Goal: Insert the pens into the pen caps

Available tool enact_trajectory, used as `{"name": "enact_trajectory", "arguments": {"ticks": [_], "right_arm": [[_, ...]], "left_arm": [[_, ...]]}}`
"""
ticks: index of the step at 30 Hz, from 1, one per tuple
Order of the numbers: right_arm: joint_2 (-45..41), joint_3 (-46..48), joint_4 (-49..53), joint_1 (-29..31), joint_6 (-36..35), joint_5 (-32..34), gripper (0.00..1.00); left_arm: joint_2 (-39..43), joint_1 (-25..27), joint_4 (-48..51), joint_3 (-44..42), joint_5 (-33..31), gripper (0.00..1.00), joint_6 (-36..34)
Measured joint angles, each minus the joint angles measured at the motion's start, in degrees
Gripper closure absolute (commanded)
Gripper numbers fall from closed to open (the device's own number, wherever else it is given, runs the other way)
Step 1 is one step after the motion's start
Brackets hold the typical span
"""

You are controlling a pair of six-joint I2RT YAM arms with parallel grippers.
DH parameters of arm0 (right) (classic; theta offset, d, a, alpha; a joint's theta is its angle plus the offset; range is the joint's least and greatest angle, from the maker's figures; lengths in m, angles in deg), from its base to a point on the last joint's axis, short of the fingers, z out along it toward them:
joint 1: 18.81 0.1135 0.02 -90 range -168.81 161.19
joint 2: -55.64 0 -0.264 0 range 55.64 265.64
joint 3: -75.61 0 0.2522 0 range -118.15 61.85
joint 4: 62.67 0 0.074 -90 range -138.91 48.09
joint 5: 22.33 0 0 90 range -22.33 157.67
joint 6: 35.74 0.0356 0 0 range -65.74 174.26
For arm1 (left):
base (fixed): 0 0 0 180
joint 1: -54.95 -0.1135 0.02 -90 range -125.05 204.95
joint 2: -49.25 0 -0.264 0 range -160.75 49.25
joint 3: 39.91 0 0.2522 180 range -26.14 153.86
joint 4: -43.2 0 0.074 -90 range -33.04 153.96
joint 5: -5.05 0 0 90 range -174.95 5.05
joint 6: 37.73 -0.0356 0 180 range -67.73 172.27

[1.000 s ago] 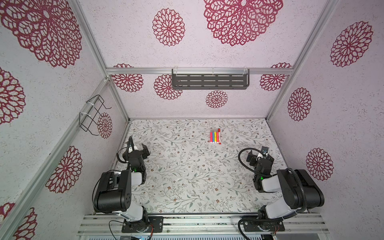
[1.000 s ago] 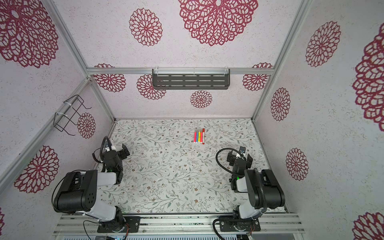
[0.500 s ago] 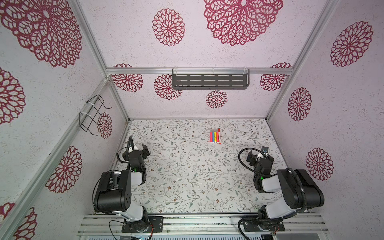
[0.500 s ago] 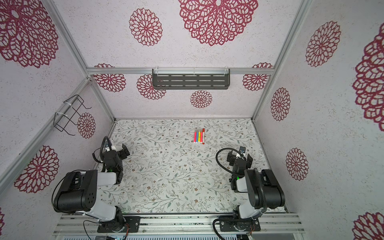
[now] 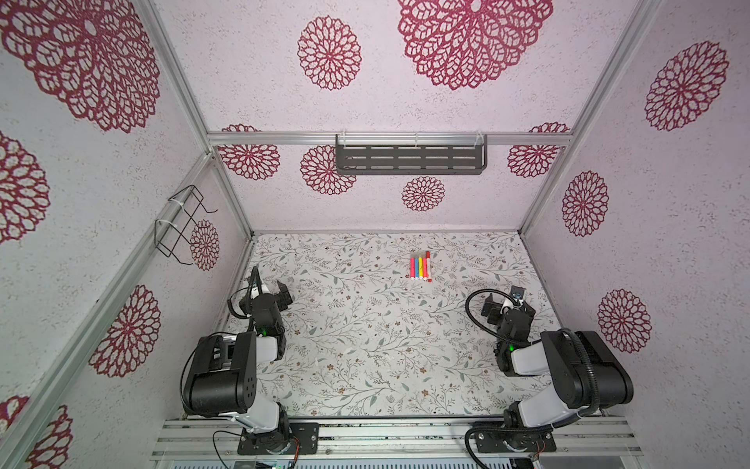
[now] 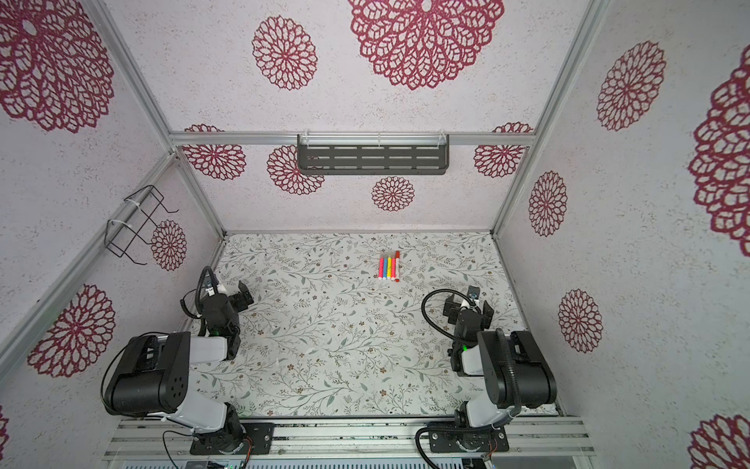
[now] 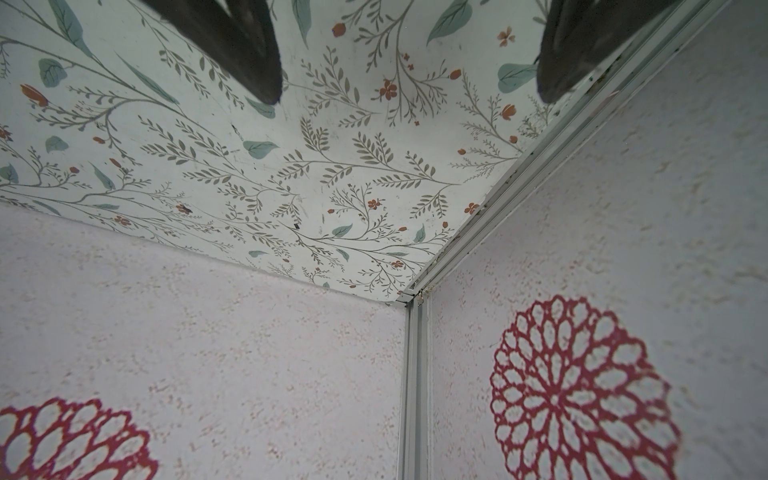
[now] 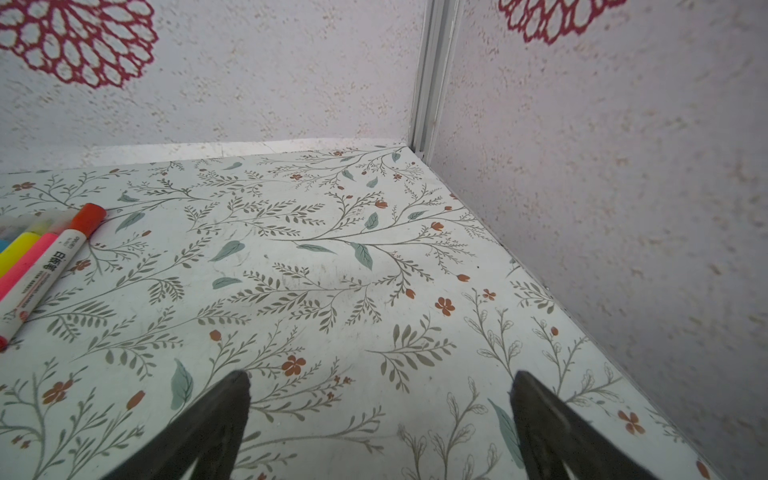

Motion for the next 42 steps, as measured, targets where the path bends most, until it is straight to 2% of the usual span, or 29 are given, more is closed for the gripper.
{"name": "enact_trajectory", "arguments": {"ticks": [42], "right_arm": [[0.0, 0.0, 0.2, 0.0, 0.0, -1.4, 0.01]], "left_arm": [[0.0, 0.0, 0.0, 0.0, 0.0, 0.02, 0.0]]}}
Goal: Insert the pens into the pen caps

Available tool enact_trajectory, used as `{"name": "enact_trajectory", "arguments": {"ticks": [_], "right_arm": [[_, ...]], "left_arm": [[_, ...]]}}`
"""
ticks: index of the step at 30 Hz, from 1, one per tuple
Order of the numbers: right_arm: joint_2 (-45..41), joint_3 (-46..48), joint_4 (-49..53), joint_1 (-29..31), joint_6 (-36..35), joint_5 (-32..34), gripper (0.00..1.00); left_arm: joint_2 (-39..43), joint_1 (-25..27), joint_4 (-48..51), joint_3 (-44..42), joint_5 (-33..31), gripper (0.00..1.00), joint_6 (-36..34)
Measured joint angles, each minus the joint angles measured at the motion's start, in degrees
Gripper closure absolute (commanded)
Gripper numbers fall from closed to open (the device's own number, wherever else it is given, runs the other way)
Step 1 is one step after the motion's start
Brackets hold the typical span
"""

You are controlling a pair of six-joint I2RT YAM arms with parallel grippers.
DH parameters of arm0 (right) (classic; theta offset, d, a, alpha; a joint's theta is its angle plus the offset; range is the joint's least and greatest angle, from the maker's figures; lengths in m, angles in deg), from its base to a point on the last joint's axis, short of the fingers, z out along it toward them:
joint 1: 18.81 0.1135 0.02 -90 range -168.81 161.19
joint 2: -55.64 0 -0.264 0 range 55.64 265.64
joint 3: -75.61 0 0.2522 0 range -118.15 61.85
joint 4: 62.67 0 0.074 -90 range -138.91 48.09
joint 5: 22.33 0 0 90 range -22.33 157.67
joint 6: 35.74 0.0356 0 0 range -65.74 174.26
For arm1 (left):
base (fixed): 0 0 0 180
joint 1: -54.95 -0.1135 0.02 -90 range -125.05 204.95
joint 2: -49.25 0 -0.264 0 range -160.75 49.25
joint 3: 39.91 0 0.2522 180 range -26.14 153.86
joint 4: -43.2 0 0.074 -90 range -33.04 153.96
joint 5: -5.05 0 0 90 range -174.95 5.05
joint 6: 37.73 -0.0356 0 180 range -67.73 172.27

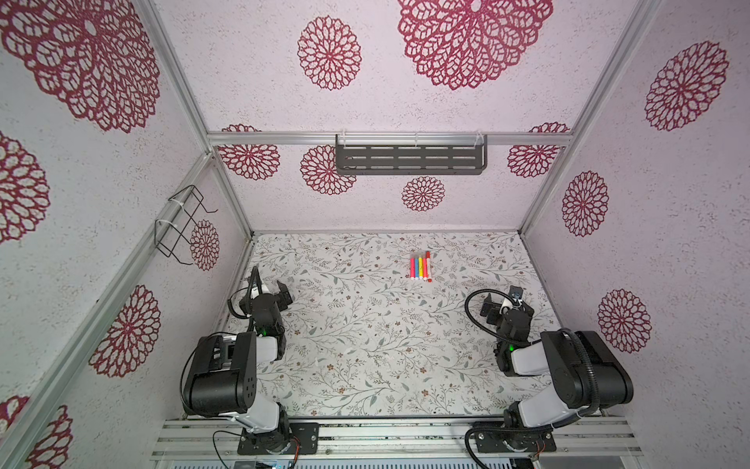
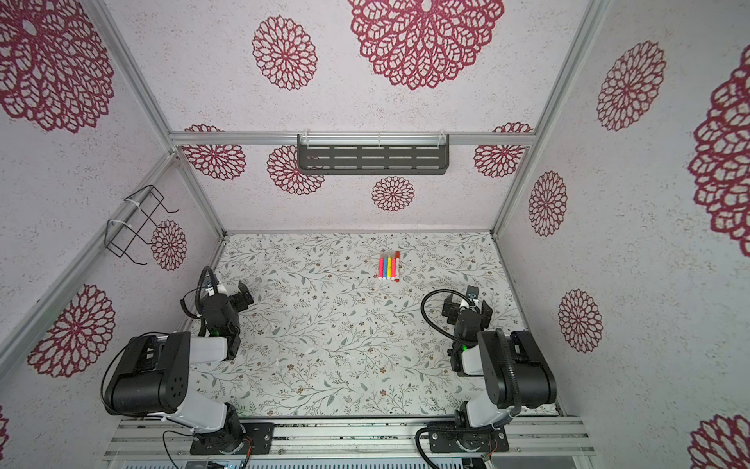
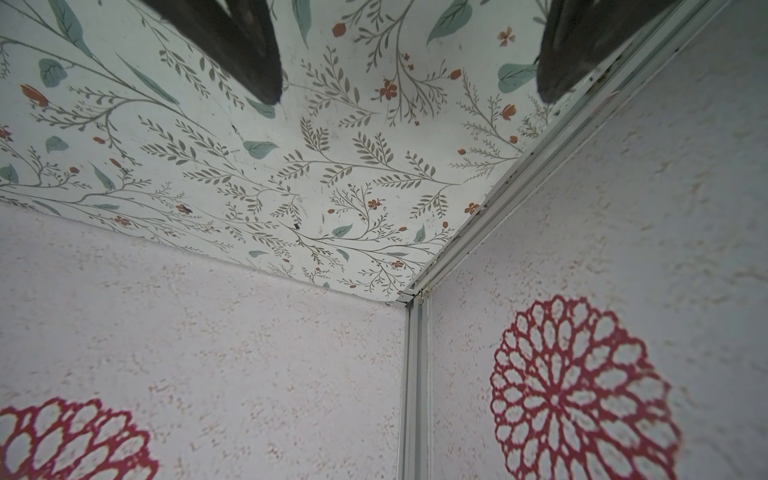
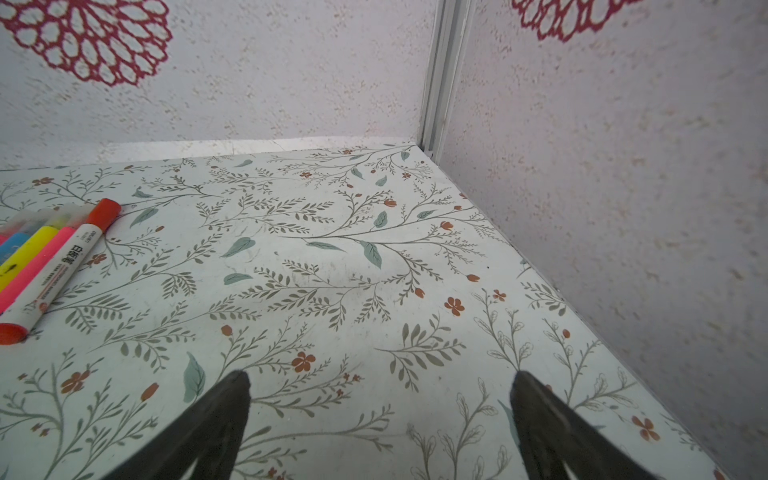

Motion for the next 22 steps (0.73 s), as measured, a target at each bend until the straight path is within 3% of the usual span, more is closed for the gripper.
{"name": "enact_trajectory", "arguments": {"ticks": [22], "right_arm": [[0.0, 0.0, 0.3, 0.0, 0.0, -0.1, 0.01]], "left_arm": [[0.0, 0.0, 0.8, 0.0, 0.2, 0.03, 0.0]]}}
